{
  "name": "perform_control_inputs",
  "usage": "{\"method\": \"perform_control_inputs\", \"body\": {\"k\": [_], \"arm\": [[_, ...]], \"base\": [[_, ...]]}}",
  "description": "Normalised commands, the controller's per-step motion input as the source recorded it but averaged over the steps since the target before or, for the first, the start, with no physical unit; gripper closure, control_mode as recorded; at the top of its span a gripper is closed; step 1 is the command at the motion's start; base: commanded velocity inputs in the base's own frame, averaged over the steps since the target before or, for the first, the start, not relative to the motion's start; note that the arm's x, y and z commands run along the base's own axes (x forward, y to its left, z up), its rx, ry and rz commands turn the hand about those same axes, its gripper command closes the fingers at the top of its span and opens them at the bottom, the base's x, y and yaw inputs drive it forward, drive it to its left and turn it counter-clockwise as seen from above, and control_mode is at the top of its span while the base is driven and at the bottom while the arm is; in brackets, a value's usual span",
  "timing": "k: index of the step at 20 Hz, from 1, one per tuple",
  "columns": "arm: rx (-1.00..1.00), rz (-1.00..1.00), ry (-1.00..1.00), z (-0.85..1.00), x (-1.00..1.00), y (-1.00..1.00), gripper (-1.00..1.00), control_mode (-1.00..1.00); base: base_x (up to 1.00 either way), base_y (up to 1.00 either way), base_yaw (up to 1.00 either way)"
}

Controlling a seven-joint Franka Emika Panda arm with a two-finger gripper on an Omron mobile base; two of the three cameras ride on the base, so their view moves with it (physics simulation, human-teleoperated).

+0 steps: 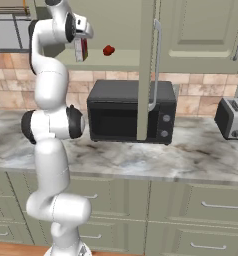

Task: Pick the jam and cereal from the counter and place them in the cabinets closest to them.

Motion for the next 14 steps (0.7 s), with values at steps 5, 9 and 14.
{"method": "perform_control_inputs", "body": {"k": [5,9,14], "arm": [[-0.03,0.01,-0.01,-0.03,-0.62,-0.03,-1.00,-1.00],[-0.01,0.03,-0.10,-0.21,-1.00,-0.20,-1.00,-1.00],[0.00,0.01,-0.12,-0.31,-1.00,-0.30,-1.00,-1.00]], "base": [[0.00,0.00,0.00],[0.00,0.00,0.00],[0.00,0.00,0.00]]}}
